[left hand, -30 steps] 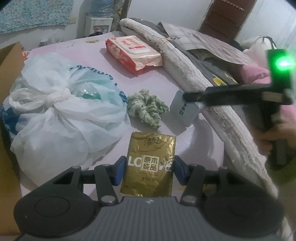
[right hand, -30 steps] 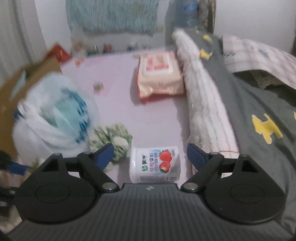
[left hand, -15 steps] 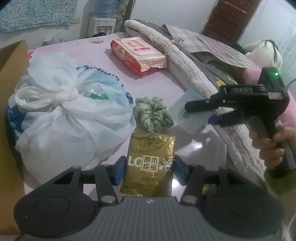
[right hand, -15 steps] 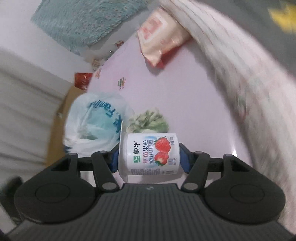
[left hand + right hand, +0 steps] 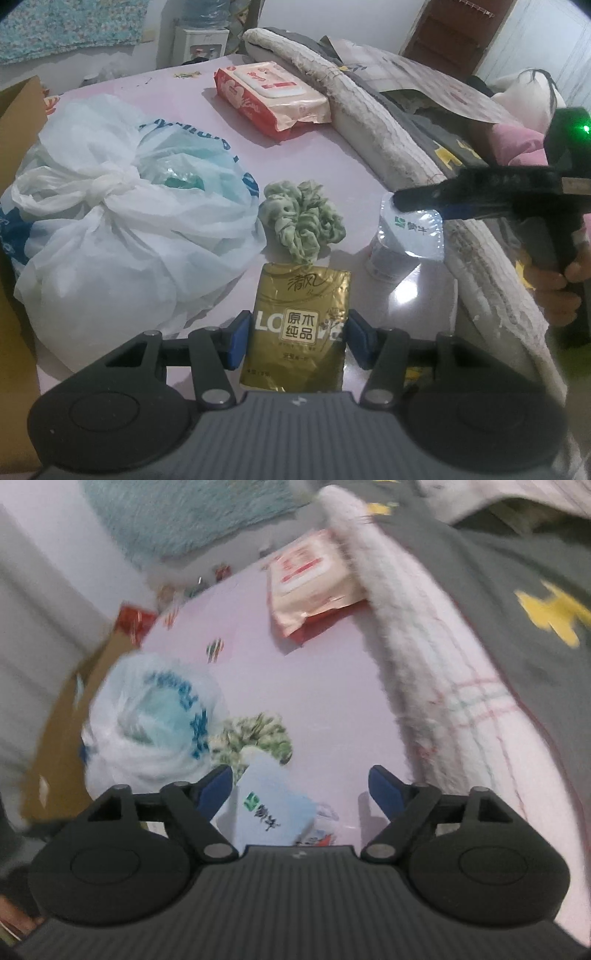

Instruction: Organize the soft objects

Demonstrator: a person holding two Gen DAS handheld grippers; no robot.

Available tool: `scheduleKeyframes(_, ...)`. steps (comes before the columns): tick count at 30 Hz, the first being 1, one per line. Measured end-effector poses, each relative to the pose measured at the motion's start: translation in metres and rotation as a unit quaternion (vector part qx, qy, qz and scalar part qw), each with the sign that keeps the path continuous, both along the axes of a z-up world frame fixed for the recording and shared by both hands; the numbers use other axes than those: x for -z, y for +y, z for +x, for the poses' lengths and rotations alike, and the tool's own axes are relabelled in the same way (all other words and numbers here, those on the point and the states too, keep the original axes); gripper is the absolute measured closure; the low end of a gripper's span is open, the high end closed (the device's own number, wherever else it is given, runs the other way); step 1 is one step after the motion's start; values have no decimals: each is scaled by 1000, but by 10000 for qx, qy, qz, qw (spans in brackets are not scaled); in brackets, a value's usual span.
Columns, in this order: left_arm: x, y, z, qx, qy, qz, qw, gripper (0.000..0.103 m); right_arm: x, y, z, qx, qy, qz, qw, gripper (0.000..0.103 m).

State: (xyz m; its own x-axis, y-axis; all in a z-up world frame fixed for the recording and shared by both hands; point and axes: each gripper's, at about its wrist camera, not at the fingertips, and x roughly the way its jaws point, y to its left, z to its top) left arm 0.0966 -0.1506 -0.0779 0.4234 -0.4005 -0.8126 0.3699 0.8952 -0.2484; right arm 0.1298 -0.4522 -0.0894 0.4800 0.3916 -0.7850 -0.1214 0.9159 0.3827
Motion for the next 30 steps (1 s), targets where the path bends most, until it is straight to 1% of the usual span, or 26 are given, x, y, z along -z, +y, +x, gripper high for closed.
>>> scheduleKeyframes(1, -1, -1, 0, -7, -5, 13, 10000, 48, 3, 8, 3, -74, 67, -119, 9999, 21)
scheduleKeyframes(3, -3, -1, -1, -21, -35, 31, 10000, 48, 6, 15, 6, -115, 171, -160, 9997, 19)
scheduleKeyframes(5, -7, -1, -2, -29, -105, 50, 9999, 48, 11, 20, 11, -65, 327, -196, 9993, 20)
scheduleKeyframes(7, -11, 0, -3, -38, -165, 39, 9998, 48, 13, 22, 12, -25, 502, -109, 9987, 21)
scheduleKeyframes(8, -14, 1, -4, -49, -184, 22, 9998, 48, 12, 22, 11, 10, 564, 25, 9984, 21)
scheduleKeyframes(10, -18, 3, -5, -67, -233, -9, 9997, 48, 10, 22, 8, 171, 579, 138, 9981, 20)
scheduleKeyframes(12, -23, 5, -6, -77, -278, -55, 9996, 48, 10, 22, 8, 295, 586, 145, 9977, 21)
scheduleKeyframes(14, -29, 8, -8, -90, -338, -123, 9993, 48, 15, 23, 9, 393, 615, 43, 9973, 30)
scheduleKeyframes(16, -38, 15, -10, -154, -413, -206, 9988, 48, 16, 22, 7, 432, 539, 91, 9976, 31)
scheduleKeyframes(17, -43, 20, -11, -207, -443, -262, 9985, 48, 15, 21, 5, 445, 485, 98, 9978, 33)
scheduleKeyframes(18, -48, 25, -12, -267, -461, -324, 9981, 48, 13, 21, 4, 453, 421, 104, 9980, 38)
scheduleKeyframes(19, -55, 33, -12, -348, -482, -402, 9974, 48, 12, 20, 3, 471, 383, 120, 9981, 42)
scheduleKeyframes(22, -75, 68, -16, -690, -543, -725, 9935, 48, 10, 17, 2, 516, 341, 208, 9979, 48)
scheduleKeyframes(24, -88, 96, -20, -947, -626, -841, 9900, 48, 11, 14, 1, 555, 344, 327, 9973, 49)
scheduleKeyframes(26, -100, 126, -25, -1276, -794, -787, 9855, 48, 12, 12, -1, 598, 319, 418, 9968, 49)
scheduleKeyframes(28, -109, 156, -32, -1695, -965, -661, 9786, 48, 13, 10, -3, 635, 293, 481, 9964, 49)
scheduleKeyframes(30, -110, 184, -36, -2081, -1019, -572, 9711, 48, 14, 9, -4, 677, 286, 529, 9959, 49)
